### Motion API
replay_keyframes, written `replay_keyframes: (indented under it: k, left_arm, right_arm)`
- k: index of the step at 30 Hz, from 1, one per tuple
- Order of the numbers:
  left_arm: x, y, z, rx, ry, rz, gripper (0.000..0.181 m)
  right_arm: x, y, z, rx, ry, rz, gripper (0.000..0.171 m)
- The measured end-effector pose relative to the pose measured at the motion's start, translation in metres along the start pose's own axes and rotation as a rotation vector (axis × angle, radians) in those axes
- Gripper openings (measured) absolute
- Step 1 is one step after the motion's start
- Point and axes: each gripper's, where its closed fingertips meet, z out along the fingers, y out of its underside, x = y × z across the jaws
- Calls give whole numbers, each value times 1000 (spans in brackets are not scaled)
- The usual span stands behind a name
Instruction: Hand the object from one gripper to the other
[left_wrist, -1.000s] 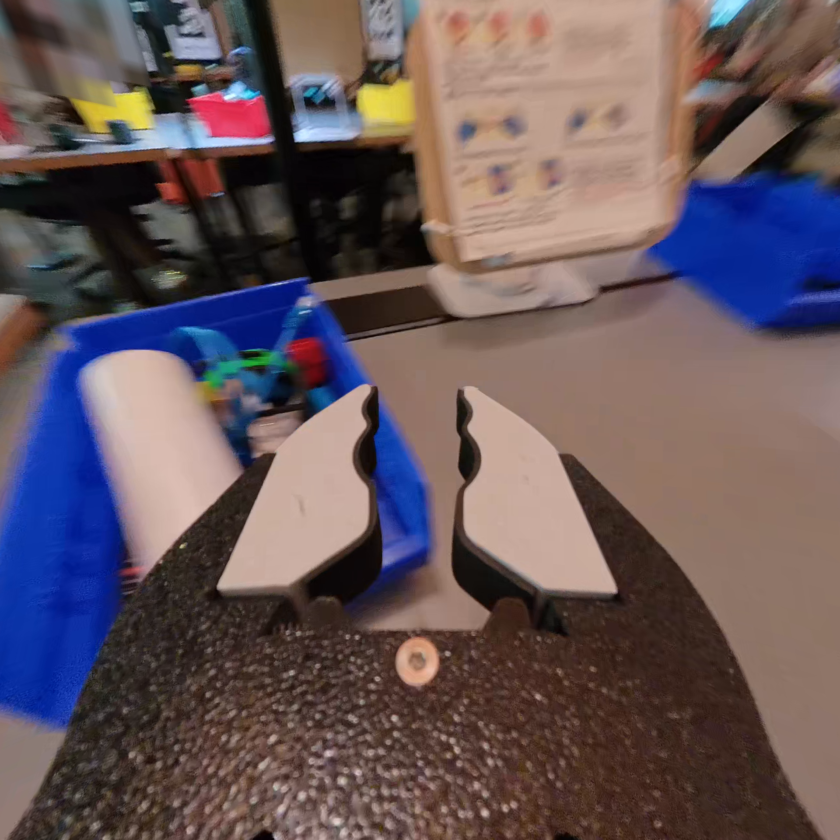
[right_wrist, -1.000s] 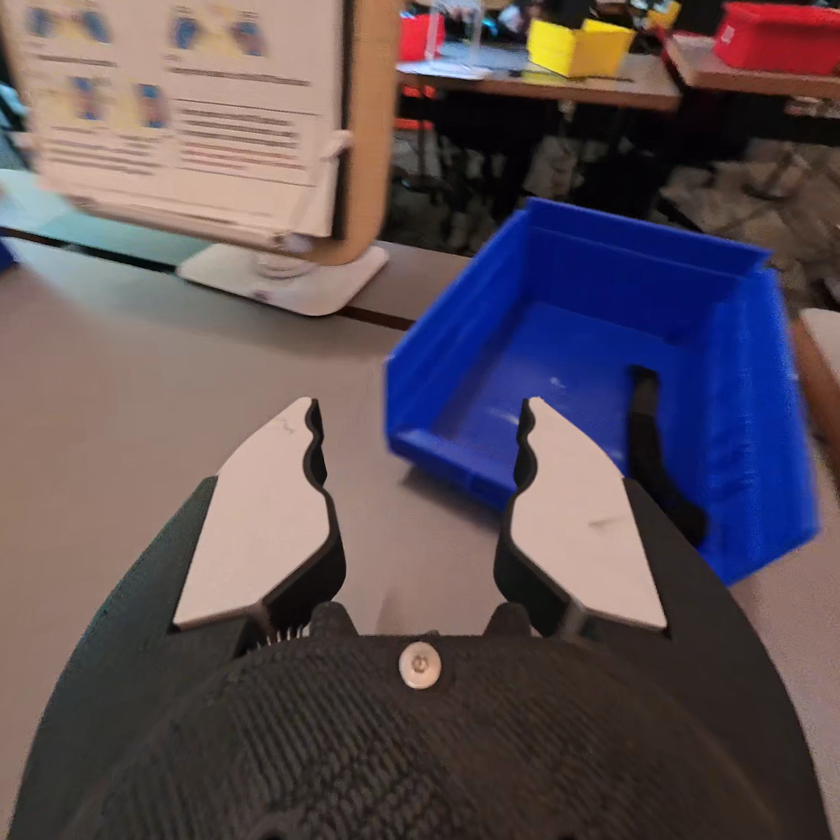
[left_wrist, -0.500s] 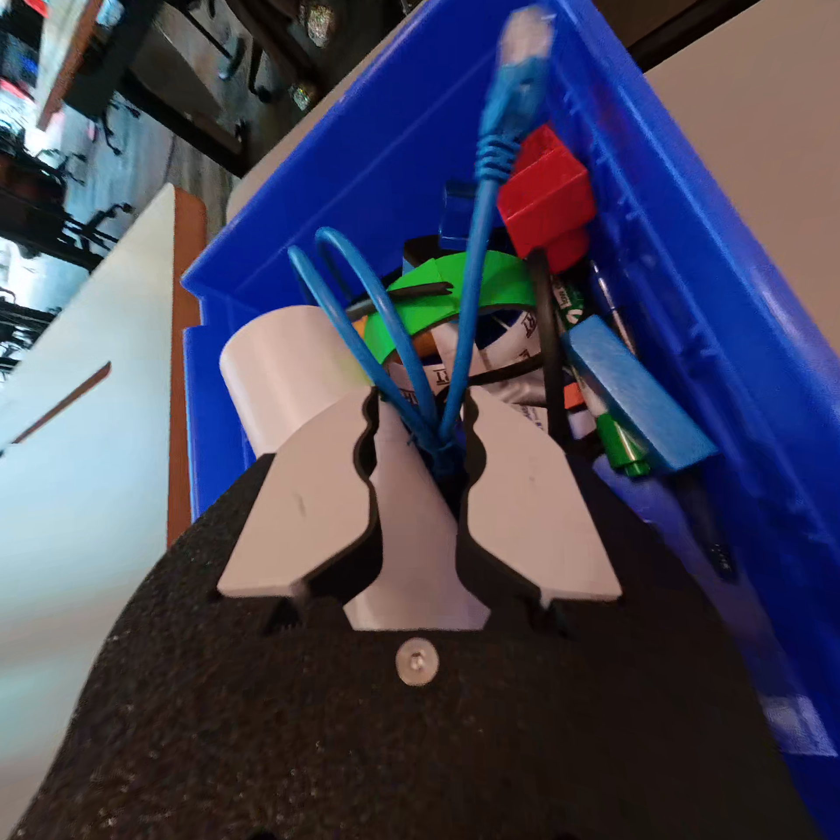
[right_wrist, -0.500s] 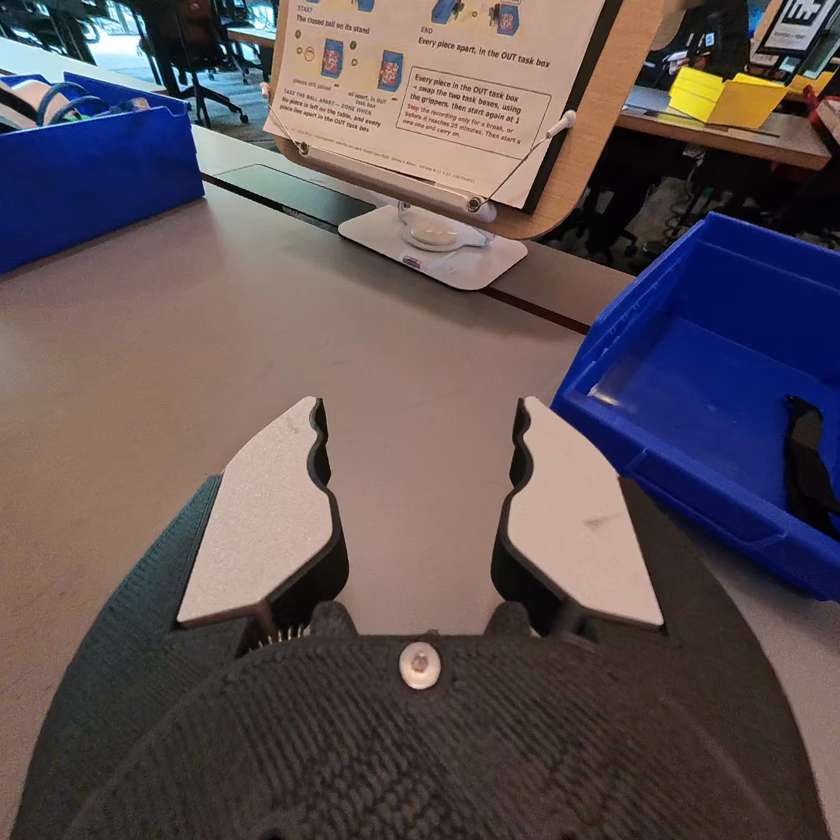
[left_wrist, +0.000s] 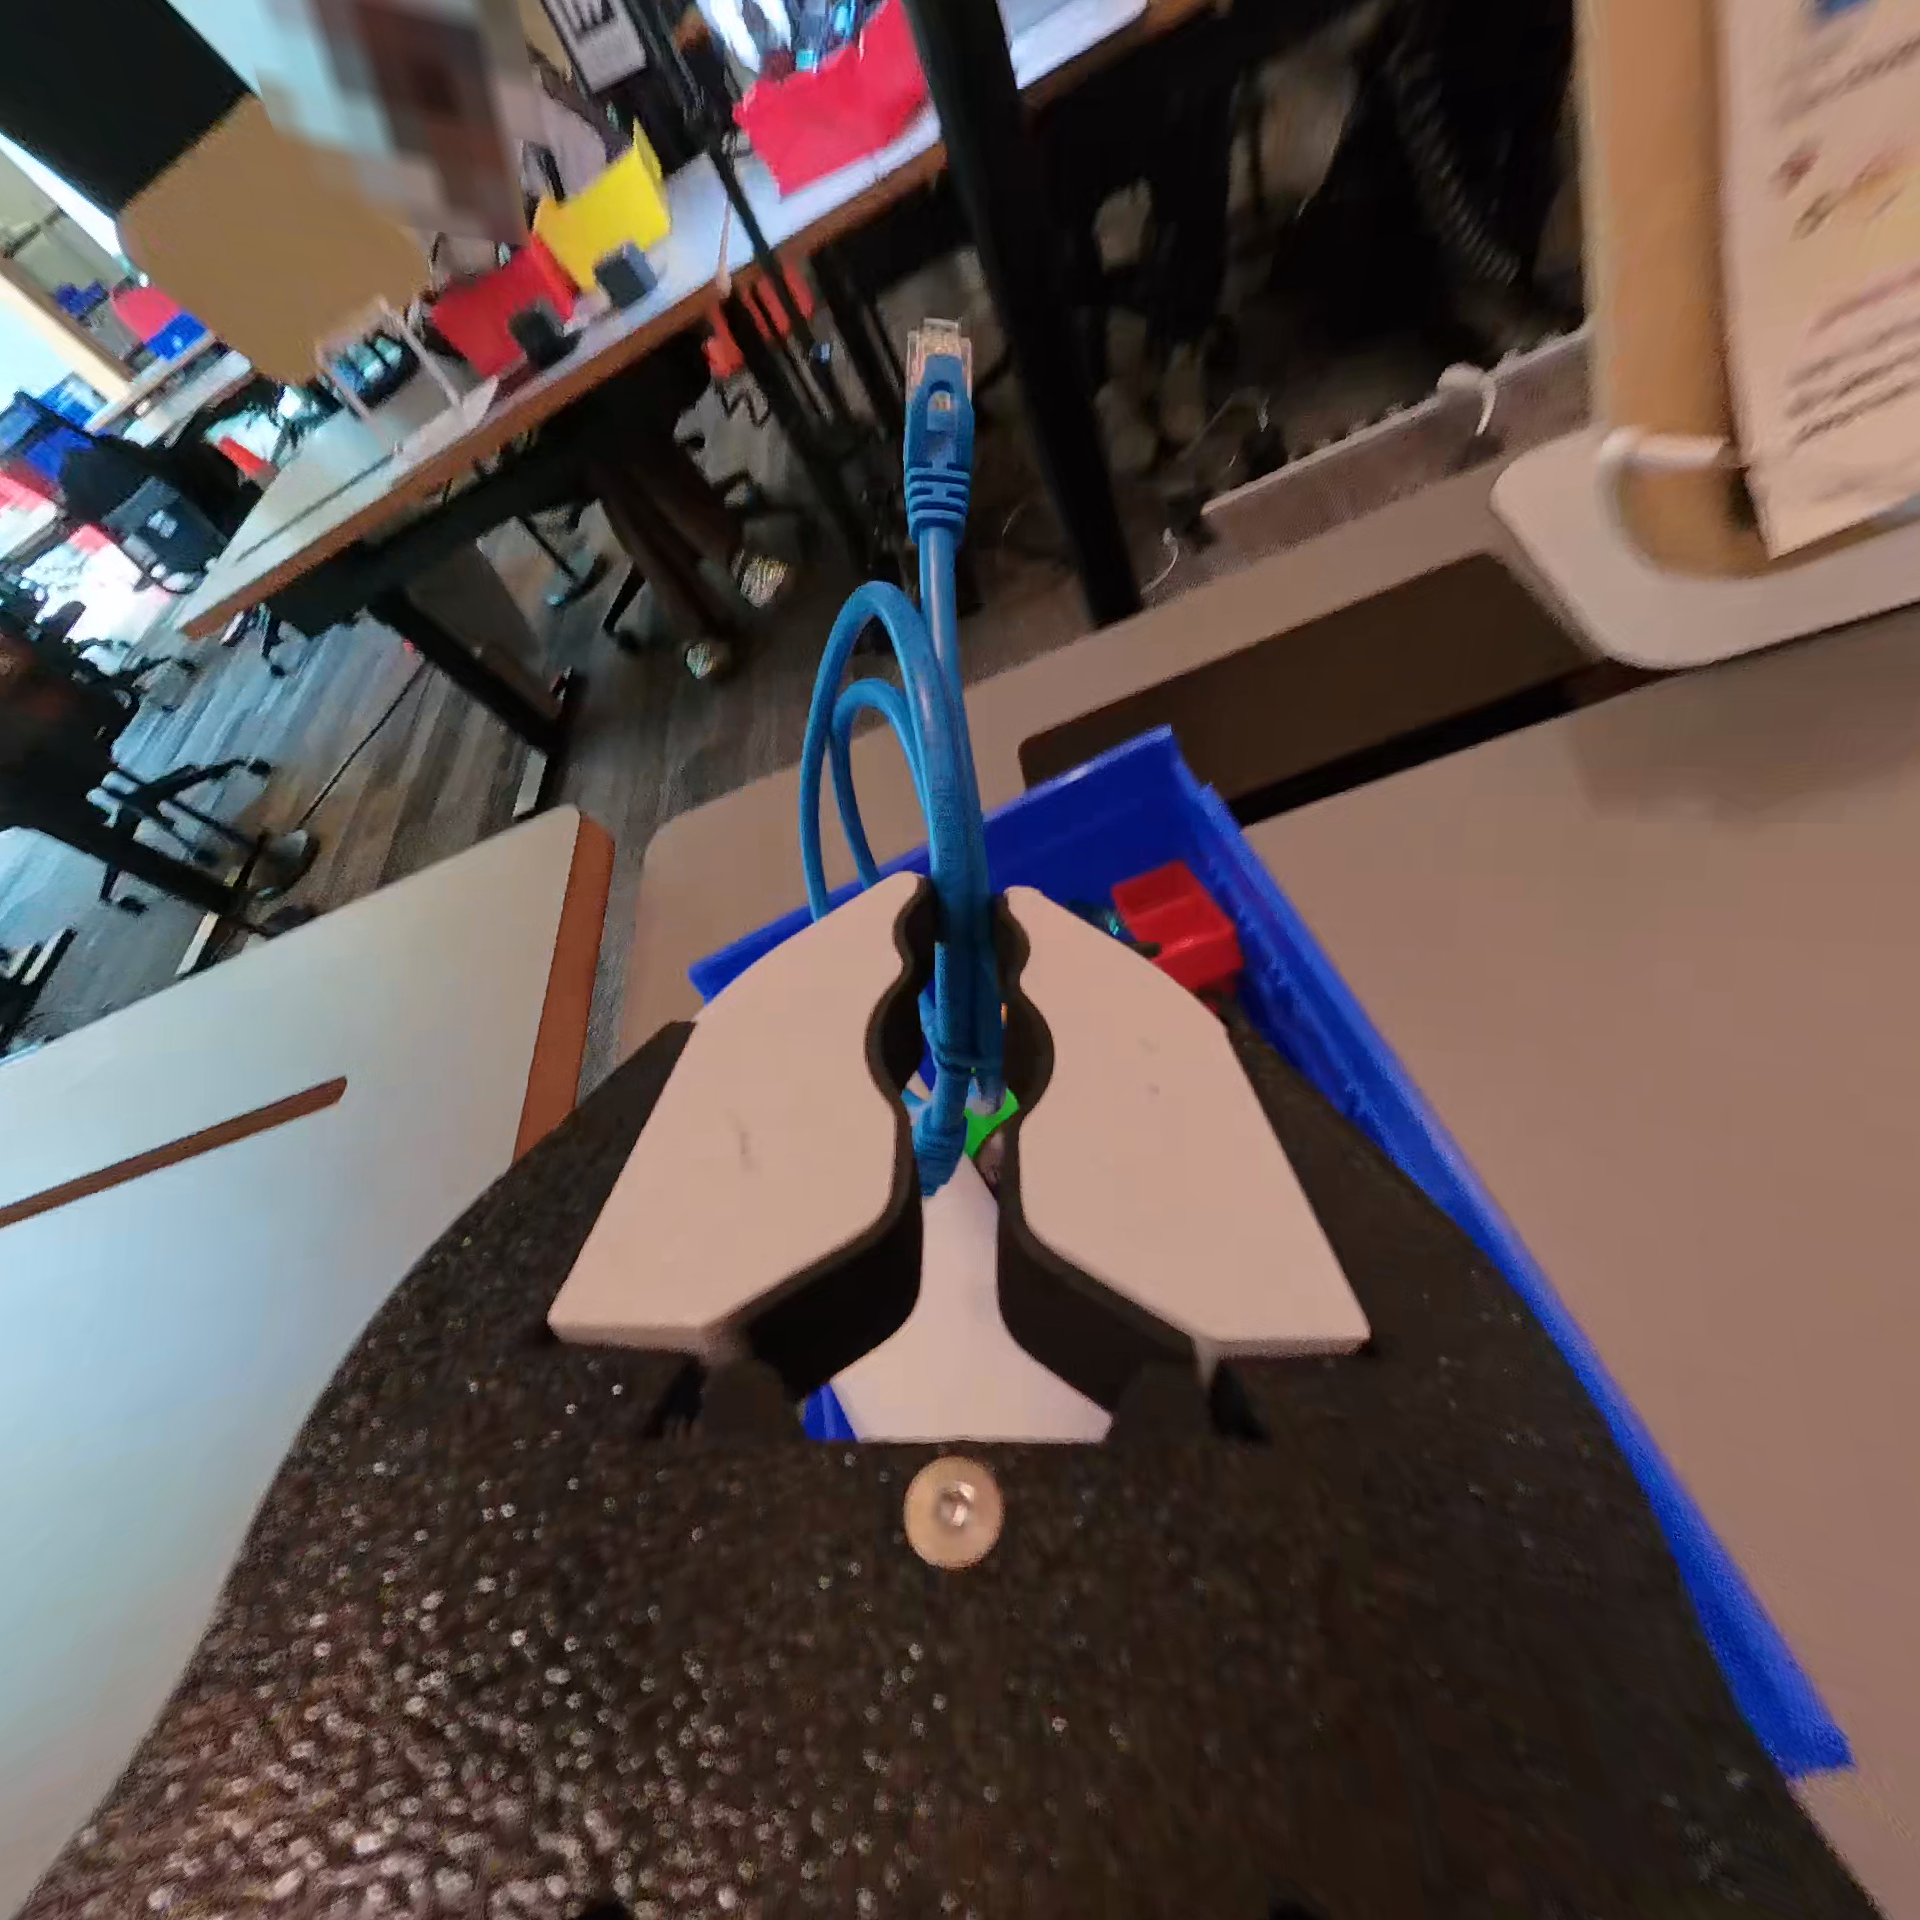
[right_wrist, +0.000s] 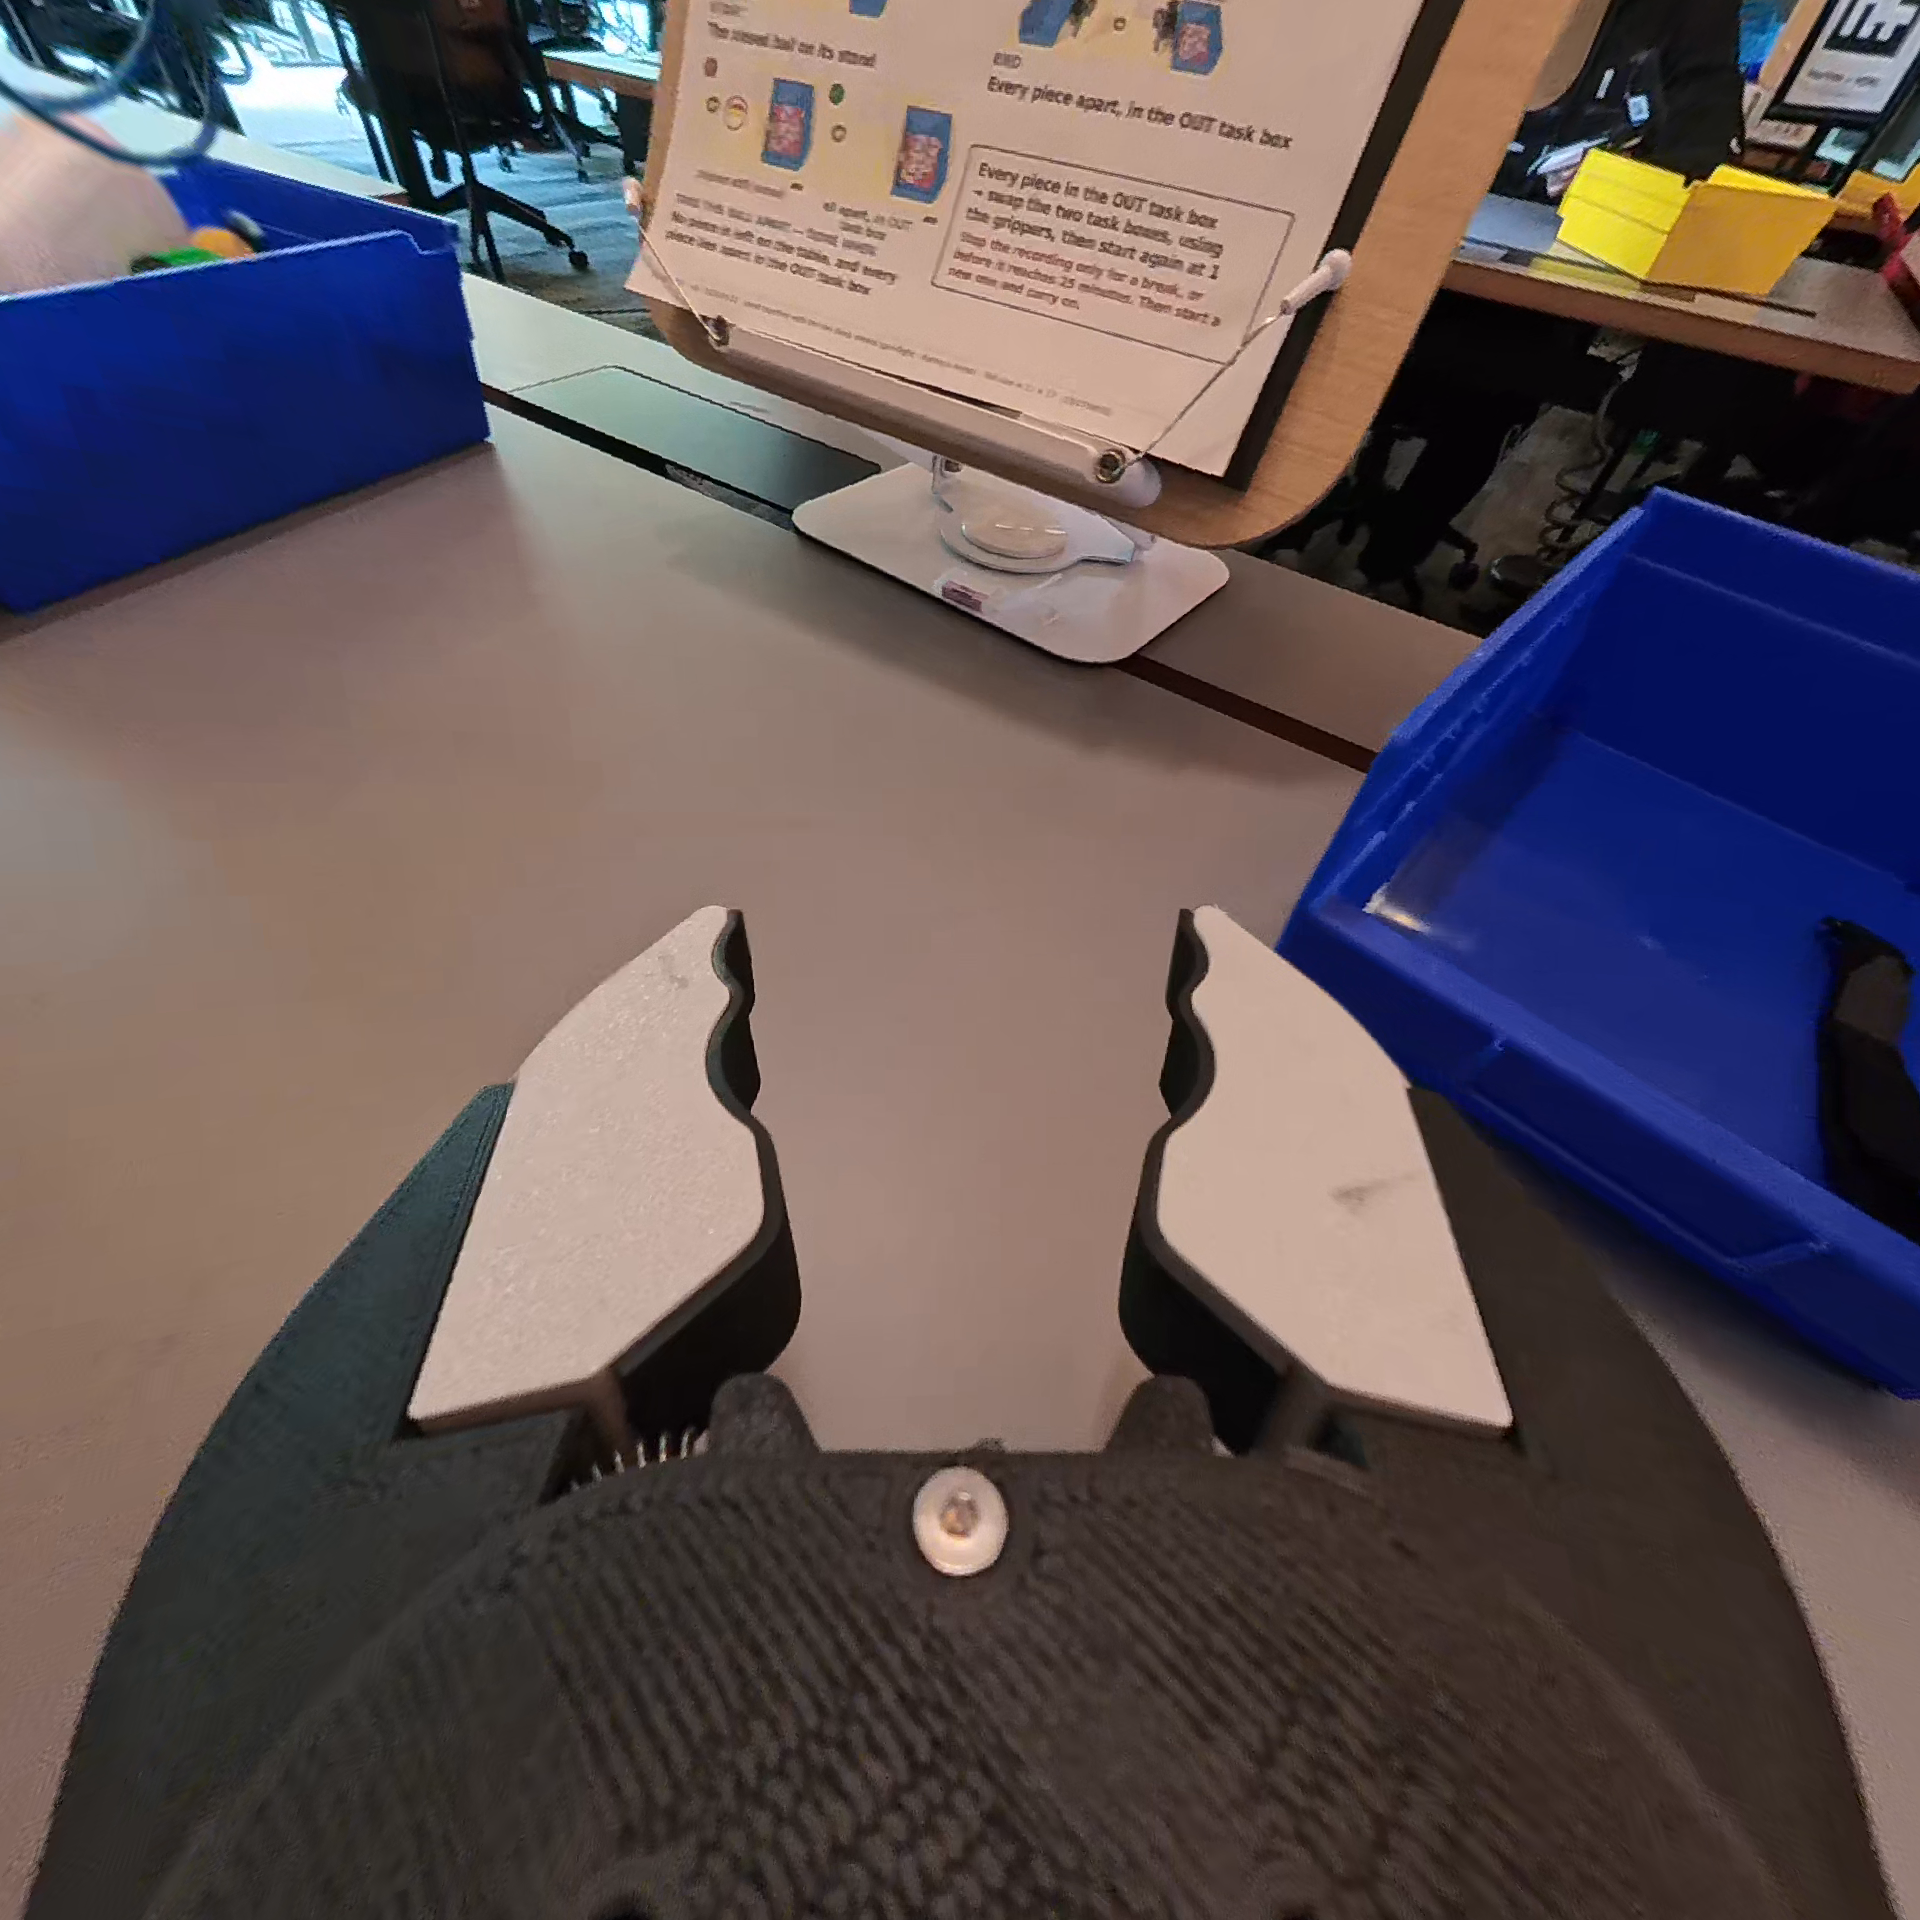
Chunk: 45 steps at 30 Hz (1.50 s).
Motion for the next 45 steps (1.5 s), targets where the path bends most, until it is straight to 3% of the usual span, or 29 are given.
replay_keyframes:
  k: [8, 15, 18, 21, 26, 31, 35, 36, 37, 41, 45]
  left_arm:
    - [28, -79, -94, 320, 238, -91, 9]
    - [139, -120, -220, 583, 764, -208, 9]
    - [192, -119, -270, 679, 1051, -332, 9]
    - [237, -105, -298, 716, 1259, -421, 9]
    - [291, -82, -318, 696, 1511, -529, 8]
    - [317, -74, -326, 683, 1636, -563, 8]
    - [326, -69, -319, 653, 1694, -627, 8]
    - [323, -69, -317, 660, 1705, -652, 8]
    - [322, -68, -312, 657, 1688, -663, 8]
    - [324, -54, -283, 620, 1534, -609, 9]
    - [329, -37, -252, 560, 1352, -543, 13]
  right_arm:
    - [-37, -21, -1, 109, -143, 91, 79]
    - [-117, -60, -6, 297, -407, 283, 88]
    - [-151, -73, -10, 378, -513, 372, 89]
    - [-182, -92, -33, 483, -687, 510, 87]
    - [-199, -112, -74, 640, -818, 584, 57]
    - [-193, -103, -80, 645, -826, 665, 40]
    - [-197, -99, -80, 644, -843, 648, 38]
    - [-194, -97, -78, 641, -830, 653, 22]
    - [-189, -96, -78, 655, -822, 667, 7]
    - [-179, -90, -72, 593, -819, 667, 6]
    - [-166, -88, -66, 510, -680, 520, 6]
